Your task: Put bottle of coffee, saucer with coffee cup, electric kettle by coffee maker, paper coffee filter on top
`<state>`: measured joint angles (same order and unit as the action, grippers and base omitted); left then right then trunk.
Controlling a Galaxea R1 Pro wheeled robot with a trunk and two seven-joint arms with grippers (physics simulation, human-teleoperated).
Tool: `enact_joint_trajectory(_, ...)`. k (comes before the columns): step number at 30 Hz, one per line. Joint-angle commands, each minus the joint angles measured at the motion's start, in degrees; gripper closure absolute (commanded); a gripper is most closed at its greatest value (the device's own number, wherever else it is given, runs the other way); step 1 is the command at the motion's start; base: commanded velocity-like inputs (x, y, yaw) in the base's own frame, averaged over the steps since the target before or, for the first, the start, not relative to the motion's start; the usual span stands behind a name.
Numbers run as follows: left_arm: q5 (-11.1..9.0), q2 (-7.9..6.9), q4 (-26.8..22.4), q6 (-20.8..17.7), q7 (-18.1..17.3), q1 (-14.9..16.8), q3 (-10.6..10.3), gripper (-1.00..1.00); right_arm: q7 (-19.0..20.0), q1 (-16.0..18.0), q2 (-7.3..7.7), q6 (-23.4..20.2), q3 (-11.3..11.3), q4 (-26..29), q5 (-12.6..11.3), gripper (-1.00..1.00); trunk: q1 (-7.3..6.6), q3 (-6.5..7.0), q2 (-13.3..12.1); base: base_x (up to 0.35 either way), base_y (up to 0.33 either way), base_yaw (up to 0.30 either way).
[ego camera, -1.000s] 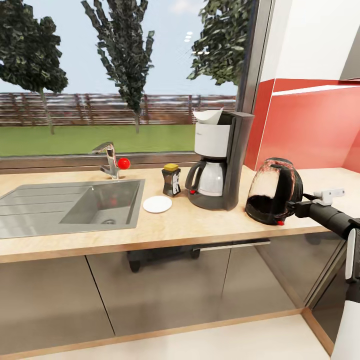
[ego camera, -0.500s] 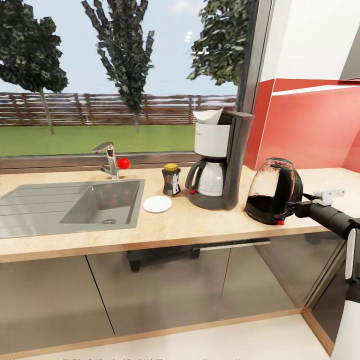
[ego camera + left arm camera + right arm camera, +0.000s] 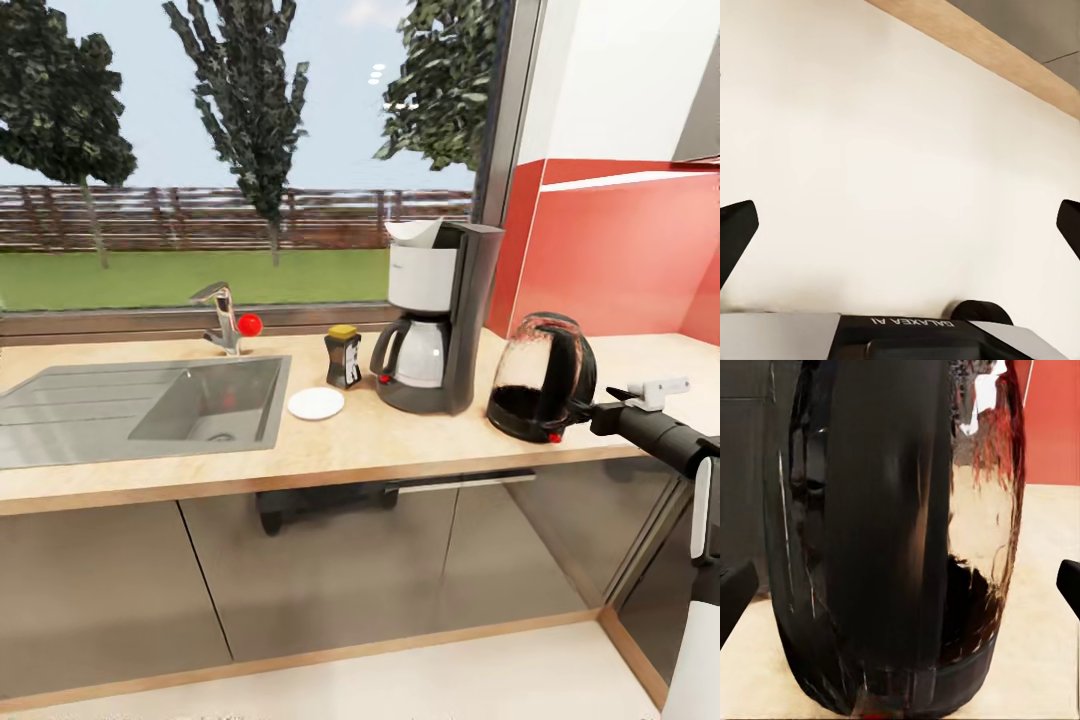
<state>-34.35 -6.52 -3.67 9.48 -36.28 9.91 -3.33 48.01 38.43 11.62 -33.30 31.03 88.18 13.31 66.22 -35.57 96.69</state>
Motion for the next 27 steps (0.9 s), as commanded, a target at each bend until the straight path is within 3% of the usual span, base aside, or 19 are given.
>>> enact_joint_trajectory(1, -0.2, -0.01, 0.1, 0.4, -0.1, 0.0, -0.4, -1.0, 0.5, 0.1, -0.01, -0.2, 0.1, 0.1, 0.5, -1.0, -0.02, -0.06, 0.0, -0.19, 0.0, 0.0)
enact_joint_trajectory(27, -0.2, -0.04, 0.1, 0.4, -0.1, 0.0, -0.4, -1.0, 0.7, 0.1, -0.02, -0.2, 0.1, 0.1, 0.4, -1.0, -0.02, -0.06, 0.0, -0.08, -0.023, 0.0)
